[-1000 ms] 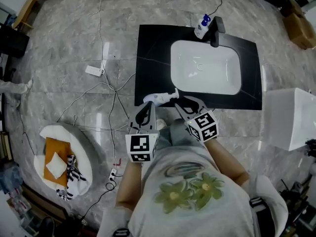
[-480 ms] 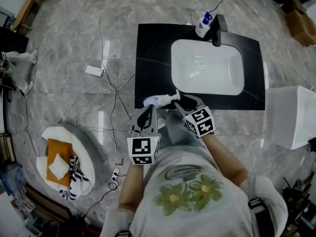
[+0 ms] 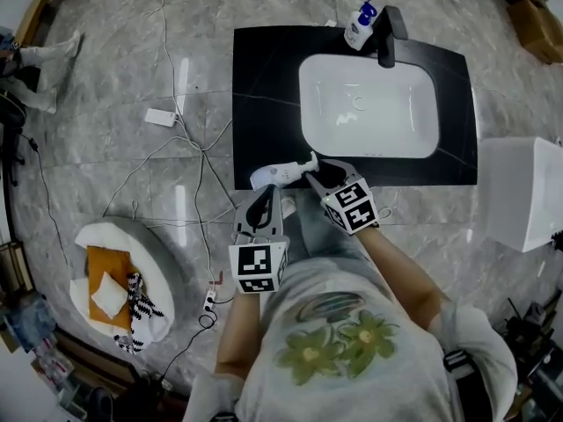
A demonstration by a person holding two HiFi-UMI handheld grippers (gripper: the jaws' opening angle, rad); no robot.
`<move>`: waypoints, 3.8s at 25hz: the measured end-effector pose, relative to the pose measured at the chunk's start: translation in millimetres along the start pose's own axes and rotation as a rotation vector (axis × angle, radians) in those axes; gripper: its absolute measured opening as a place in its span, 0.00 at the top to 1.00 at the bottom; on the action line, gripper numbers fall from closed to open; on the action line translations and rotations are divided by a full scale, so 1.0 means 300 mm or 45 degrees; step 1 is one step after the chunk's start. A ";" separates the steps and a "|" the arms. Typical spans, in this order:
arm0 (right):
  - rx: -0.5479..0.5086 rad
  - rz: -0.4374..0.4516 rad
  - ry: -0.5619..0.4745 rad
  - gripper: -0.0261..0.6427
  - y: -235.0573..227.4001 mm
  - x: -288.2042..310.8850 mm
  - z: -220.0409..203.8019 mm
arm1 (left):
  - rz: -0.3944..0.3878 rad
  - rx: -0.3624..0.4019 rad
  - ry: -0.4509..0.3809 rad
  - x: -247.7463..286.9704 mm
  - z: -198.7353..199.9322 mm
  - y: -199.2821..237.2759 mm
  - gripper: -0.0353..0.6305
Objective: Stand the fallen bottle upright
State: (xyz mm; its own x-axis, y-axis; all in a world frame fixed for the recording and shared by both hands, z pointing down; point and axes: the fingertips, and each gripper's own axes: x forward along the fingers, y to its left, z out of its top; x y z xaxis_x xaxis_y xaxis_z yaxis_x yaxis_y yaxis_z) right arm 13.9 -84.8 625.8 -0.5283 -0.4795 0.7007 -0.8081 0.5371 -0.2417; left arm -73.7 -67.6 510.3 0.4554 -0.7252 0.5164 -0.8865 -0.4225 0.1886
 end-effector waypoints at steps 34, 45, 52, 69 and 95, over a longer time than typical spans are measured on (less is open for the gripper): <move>-0.129 -0.088 -0.092 0.76 -0.005 0.012 0.071 | 0.022 0.003 0.019 0.010 0.001 0.054 0.92; -0.199 -0.108 -0.139 0.85 -0.011 -0.024 0.125 | 0.044 0.002 0.002 -0.009 0.012 0.055 0.92; -0.233 -0.102 -0.161 0.86 0.003 -0.037 0.150 | 0.049 0.009 -0.003 -0.029 0.014 0.051 0.92; -0.465 -0.183 -0.174 0.86 0.036 -0.096 0.229 | 0.067 0.023 -0.041 -0.064 0.041 0.056 0.92; -0.817 -0.300 -0.215 0.86 0.093 -0.182 0.328 | 0.082 0.010 -0.053 -0.119 0.020 0.024 0.92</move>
State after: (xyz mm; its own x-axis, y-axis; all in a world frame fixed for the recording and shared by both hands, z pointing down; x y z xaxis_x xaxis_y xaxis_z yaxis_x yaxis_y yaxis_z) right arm -5.4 -112.0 514.7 -0.4335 -0.7068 0.5591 -0.6201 0.6841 0.3840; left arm -95.8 -48.1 488.3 0.4006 -0.7730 0.4919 -0.9135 -0.3784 0.1494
